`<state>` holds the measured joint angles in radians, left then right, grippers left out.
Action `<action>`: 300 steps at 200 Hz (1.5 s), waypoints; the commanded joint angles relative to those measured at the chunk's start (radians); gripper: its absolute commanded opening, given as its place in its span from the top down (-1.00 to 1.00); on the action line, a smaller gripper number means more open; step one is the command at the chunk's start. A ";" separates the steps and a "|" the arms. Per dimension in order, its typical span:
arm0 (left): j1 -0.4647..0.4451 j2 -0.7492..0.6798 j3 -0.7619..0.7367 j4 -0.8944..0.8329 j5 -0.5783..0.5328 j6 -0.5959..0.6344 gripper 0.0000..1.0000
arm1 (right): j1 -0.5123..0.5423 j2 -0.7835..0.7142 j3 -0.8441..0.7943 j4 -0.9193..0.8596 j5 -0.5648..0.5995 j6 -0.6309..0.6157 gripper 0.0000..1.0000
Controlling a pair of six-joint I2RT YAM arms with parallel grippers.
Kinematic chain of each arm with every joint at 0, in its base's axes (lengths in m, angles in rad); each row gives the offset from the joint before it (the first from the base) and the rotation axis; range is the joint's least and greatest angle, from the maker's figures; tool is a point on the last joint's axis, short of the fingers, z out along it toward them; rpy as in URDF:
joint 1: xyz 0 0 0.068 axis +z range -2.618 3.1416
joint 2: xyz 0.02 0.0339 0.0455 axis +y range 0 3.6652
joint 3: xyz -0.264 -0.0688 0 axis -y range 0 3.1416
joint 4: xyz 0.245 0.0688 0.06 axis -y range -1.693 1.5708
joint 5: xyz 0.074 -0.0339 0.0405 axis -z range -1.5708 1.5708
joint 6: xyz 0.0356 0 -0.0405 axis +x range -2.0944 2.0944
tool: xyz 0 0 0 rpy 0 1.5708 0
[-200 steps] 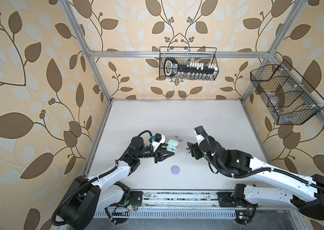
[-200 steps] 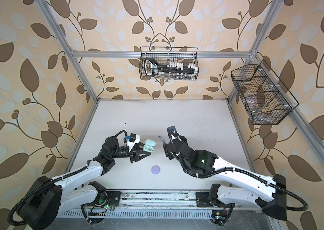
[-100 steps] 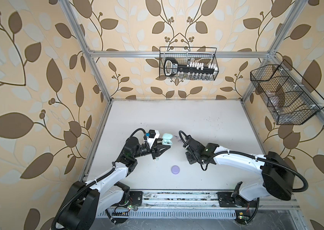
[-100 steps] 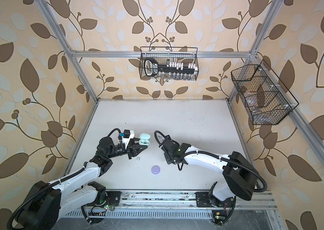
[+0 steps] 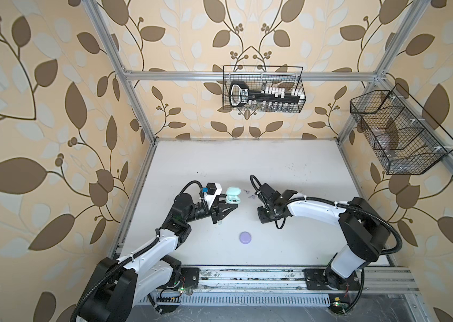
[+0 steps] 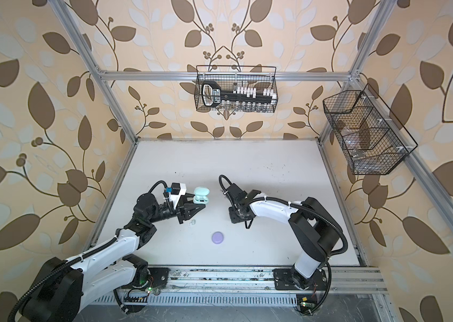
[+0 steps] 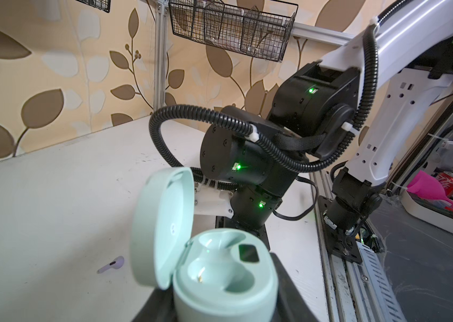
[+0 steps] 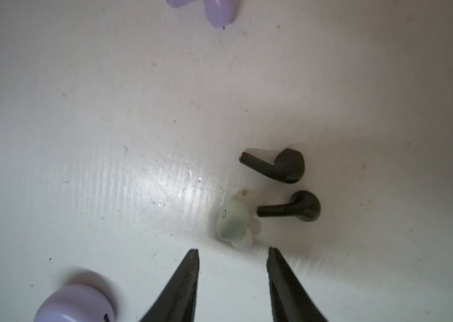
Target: Insert the wireless bluetooth earbuds into the charging case
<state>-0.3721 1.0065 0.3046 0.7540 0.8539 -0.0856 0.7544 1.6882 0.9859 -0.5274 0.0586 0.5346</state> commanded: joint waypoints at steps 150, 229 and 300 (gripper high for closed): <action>0.001 -0.060 -0.017 0.045 0.010 0.014 1.00 | -0.029 0.102 0.063 0.032 -0.009 0.003 0.37; 0.001 -0.069 -0.022 0.045 0.008 0.014 1.00 | -0.032 0.064 0.020 0.062 -0.035 0.054 0.47; 0.001 -0.074 -0.025 0.045 0.000 0.015 1.00 | -0.033 0.064 -0.009 0.073 -0.030 0.072 0.64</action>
<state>-0.3721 0.9546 0.2882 0.7532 0.8547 -0.0845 0.7235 1.7596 1.0126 -0.4419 0.0399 0.5880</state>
